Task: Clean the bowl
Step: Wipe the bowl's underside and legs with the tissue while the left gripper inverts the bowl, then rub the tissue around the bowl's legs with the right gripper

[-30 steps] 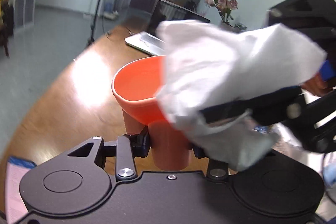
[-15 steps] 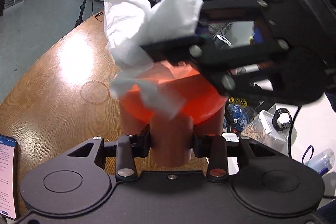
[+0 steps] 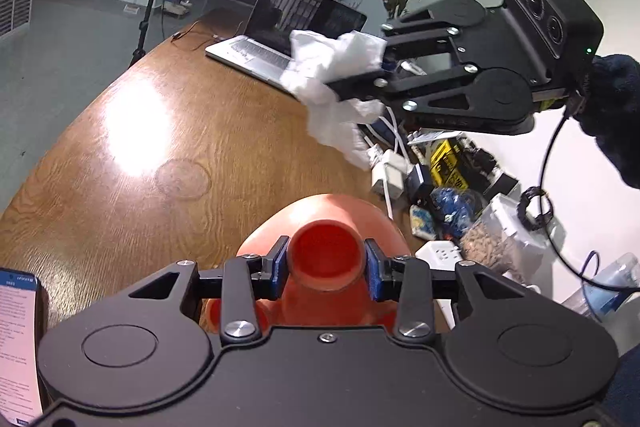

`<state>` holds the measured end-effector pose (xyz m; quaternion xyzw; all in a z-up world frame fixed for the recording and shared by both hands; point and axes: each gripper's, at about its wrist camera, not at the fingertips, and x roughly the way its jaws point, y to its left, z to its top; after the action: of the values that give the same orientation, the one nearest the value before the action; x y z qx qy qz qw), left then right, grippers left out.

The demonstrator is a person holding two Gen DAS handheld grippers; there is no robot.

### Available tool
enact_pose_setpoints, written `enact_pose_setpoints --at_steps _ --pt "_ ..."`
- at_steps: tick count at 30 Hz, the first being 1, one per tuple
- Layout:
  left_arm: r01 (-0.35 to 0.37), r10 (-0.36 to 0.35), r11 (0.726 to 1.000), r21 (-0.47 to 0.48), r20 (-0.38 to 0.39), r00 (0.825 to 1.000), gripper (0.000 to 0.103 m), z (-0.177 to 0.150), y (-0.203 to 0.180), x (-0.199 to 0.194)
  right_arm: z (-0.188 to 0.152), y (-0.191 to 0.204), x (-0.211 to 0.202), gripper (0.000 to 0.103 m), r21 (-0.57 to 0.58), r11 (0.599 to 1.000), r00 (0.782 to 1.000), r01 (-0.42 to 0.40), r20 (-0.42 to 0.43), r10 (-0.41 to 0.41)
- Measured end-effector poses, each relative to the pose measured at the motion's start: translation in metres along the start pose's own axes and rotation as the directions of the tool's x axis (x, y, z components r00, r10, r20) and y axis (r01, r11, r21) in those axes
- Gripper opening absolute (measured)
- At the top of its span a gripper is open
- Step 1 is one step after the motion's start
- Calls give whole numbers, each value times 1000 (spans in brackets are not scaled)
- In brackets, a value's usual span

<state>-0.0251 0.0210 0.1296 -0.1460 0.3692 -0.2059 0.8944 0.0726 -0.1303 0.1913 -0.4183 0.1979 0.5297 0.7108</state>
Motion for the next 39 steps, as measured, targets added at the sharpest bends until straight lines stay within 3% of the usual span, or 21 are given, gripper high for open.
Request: enact_pose_setpoints --at_steps 5,11,13,17,22,31,39 --pt "7 -6 994 -113 13 1000 36 -3 19 3 -24 12 10 7 24 999 997 -33 -63 35" --pt "20 -6 979 -203 70 998 36 10 33 -1 -40 37 3 7 46 997 996 -63 -66 66" --pt "12 4 979 -203 79 997 36 14 34 -1 -40 47 -4 7 42 997 996 -67 -52 69" --pt "-11 17 994 -113 52 998 36 19 17 9 -29 52 -8 7 46 997 998 -60 8 59" --pt "10 -4 991 -136 49 999 36 19 10 17 -14 54 0 7 50 997 997 -53 60 50" --pt "28 -2 963 -269 98 995 36 29 33 9 -34 49 -15 7 109 994 999 0 34 -4" --pt "6 38 906 -423 96 995 36 41 46 17 -51 59 -26 7 170 985 999 33 4 -34"
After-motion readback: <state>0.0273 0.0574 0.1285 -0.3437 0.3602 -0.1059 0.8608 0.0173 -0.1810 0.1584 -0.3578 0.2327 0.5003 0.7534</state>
